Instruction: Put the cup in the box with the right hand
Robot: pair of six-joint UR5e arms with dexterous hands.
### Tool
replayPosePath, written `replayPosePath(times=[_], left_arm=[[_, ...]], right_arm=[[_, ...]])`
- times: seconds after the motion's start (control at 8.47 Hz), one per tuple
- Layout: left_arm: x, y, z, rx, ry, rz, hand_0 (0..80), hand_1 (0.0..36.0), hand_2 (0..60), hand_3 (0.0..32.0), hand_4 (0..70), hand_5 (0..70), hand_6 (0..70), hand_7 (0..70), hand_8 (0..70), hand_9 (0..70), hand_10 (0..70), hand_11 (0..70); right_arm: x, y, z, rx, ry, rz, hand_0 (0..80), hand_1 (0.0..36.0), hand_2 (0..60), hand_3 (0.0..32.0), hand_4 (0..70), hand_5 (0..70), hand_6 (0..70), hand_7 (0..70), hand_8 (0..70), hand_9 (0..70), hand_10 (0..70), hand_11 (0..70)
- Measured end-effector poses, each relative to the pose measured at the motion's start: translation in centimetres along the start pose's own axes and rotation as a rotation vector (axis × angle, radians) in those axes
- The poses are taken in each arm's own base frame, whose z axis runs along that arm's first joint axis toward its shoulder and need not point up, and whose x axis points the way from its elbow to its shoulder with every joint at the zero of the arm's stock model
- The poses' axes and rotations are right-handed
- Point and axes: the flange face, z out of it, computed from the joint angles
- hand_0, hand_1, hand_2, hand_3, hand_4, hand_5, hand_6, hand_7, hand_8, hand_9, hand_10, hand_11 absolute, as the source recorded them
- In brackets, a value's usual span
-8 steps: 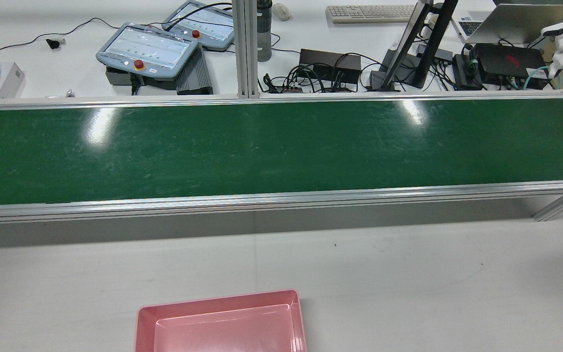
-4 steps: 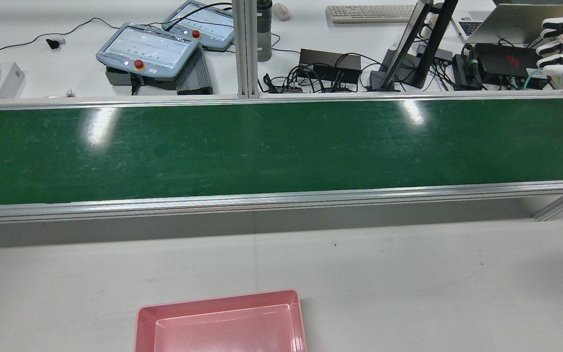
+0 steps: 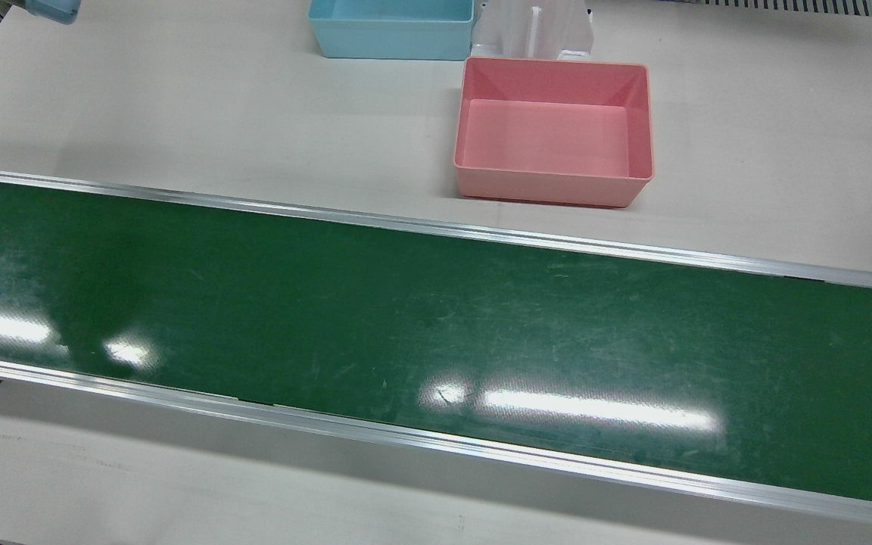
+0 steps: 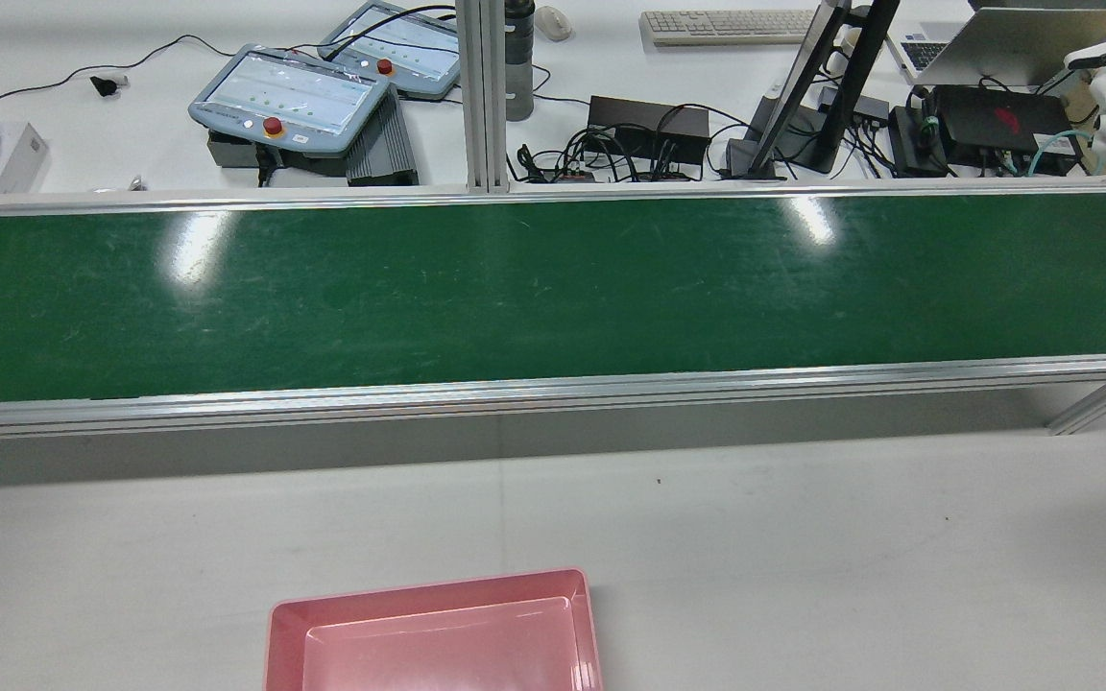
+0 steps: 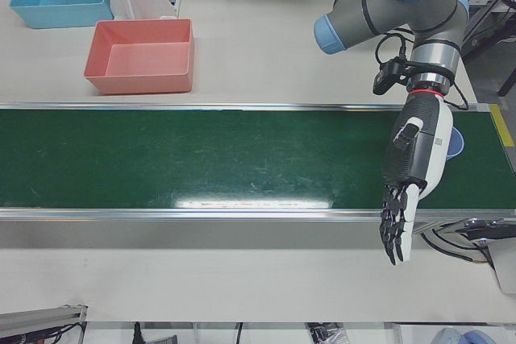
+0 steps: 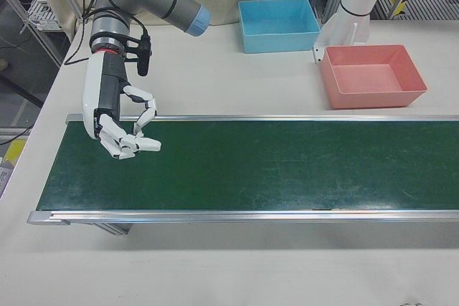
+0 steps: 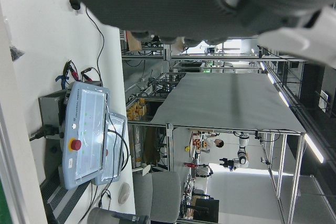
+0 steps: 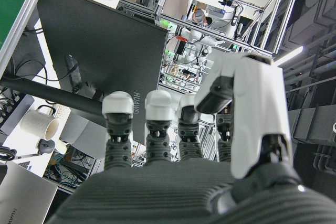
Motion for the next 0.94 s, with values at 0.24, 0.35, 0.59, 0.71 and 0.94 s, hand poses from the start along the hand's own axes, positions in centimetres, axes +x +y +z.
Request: replayPosePath(times=[0.24, 0.35, 0.59, 0.71, 0.94], left_arm=[[-0.02, 0.00, 0.01, 0.000, 0.000, 0.000, 0.0, 0.0, 0.0, 0.0, 0.0, 0.0, 0.0, 0.0, 0.0, 0.0, 0.0, 0.0], [-0.01, 0.00, 0.00, 0.000, 0.000, 0.000, 0.0, 0.0, 0.0, 0.0, 0.0, 0.0, 0.0, 0.0, 0.0, 0.0, 0.0, 0.0], [0.02, 0.00, -0.01, 0.000, 0.000, 0.000, 0.0, 0.0, 0.0, 0.0, 0.0, 0.0, 0.0, 0.0, 0.0, 0.0, 0.0, 0.0], [0.02, 0.00, -0.01, 0.000, 0.000, 0.000, 0.0, 0.0, 0.0, 0.0, 0.0, 0.0, 0.0, 0.0, 0.0, 0.0, 0.0, 0.0], [0.02, 0.00, -0.02, 0.000, 0.000, 0.000, 0.0, 0.0, 0.0, 0.0, 0.0, 0.0, 0.0, 0.0, 0.0, 0.0, 0.0, 0.0]], right_arm=[[0.04, 0.05, 0.01, -0.001, 0.001, 0.001, 65.2, 36.0, 60.0, 0.0, 16.8, 22.4, 33.7, 70.0, 58.4, 70.0, 46.8, 69.2], [0.06, 0.07, 0.01, -0.001, 0.001, 0.001, 64.2, 36.0, 60.0, 0.0, 15.5, 22.2, 33.1, 70.0, 57.6, 70.0, 46.3, 68.4], [0.09, 0.17, 0.02, -0.003, 0.002, 0.002, 66.2, 36.0, 60.0, 0.0, 16.1, 22.0, 32.1, 70.0, 56.2, 70.0, 45.1, 66.7], [0.09, 0.23, 0.02, -0.004, 0.002, 0.002, 68.0, 36.0, 60.0, 0.0, 17.8, 21.9, 31.8, 70.0, 55.6, 70.0, 44.7, 66.2], [0.11, 0.36, 0.00, -0.005, 0.004, 0.003, 70.1, 36.0, 60.0, 0.0, 19.4, 21.8, 31.3, 70.0, 54.7, 70.0, 44.0, 65.2]])
